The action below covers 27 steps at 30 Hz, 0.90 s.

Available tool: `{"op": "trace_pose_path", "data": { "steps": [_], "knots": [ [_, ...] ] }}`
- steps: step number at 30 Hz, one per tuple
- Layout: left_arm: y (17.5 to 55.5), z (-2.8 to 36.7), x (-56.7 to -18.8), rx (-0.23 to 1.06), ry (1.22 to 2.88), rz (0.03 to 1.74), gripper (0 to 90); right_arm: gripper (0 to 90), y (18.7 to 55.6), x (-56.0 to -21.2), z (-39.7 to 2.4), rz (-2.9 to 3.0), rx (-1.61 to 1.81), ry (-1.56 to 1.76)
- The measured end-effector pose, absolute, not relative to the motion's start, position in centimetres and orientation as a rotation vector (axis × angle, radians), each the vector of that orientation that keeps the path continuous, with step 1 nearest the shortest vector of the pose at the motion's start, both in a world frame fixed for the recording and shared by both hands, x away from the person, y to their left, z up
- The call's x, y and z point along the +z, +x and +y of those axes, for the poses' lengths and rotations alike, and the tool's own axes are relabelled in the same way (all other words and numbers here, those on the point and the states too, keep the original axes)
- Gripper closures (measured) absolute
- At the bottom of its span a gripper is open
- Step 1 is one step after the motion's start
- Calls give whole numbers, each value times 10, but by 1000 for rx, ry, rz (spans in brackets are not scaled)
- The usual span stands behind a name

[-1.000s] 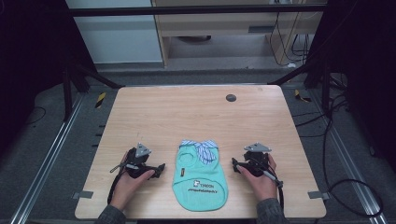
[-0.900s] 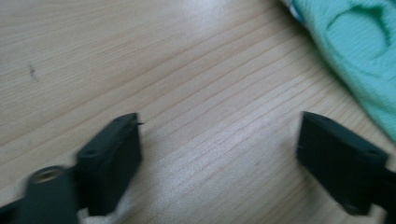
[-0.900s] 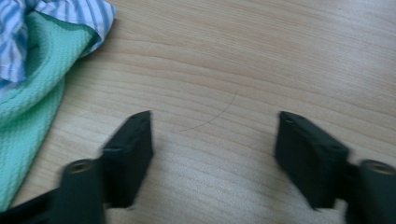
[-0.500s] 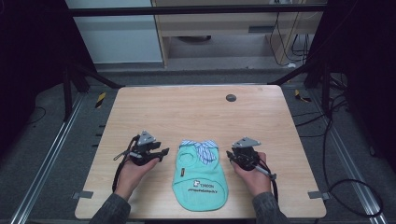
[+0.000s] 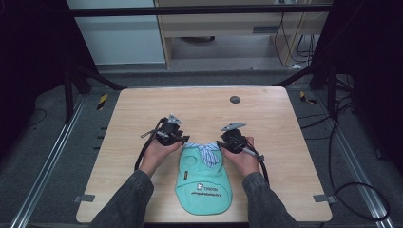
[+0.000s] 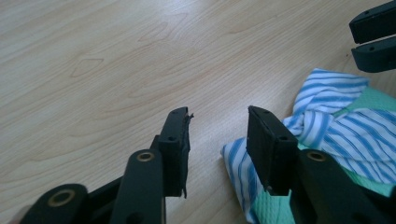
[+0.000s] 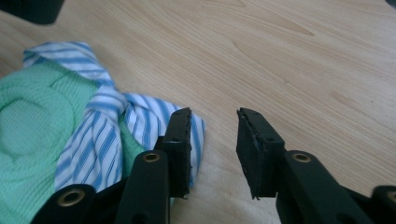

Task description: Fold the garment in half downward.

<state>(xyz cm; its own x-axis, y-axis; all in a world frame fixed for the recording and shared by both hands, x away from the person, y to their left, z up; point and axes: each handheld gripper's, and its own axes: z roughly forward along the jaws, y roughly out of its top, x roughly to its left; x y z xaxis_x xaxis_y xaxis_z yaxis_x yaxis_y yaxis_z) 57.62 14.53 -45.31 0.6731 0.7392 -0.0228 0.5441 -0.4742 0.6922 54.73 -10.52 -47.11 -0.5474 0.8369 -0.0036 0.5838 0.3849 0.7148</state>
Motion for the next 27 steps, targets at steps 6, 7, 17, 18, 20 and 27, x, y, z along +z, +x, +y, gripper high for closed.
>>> {"op": "trace_pose_path", "data": {
  "steps": [6,7,17,18,20,27],
  "knots": [
    [577,136,-466,352,2257,992,575,600,560,-475,-99,2308,935,1254],
    [577,136,-468,348,2264,990,574,590,561,-476,-98,2317,930,1251],
    [573,141,-482,320,2294,1002,525,533,564,-487,-88,2362,899,1273],
    [573,141,-482,320,2294,1002,523,533,564,-487,-88,2362,899,1273],
    [573,142,-483,308,2287,1005,521,504,563,-486,-88,2377,900,1290],
    [572,141,-486,293,2293,996,528,535,560,-489,-83,2426,885,1266]
  ]
}}
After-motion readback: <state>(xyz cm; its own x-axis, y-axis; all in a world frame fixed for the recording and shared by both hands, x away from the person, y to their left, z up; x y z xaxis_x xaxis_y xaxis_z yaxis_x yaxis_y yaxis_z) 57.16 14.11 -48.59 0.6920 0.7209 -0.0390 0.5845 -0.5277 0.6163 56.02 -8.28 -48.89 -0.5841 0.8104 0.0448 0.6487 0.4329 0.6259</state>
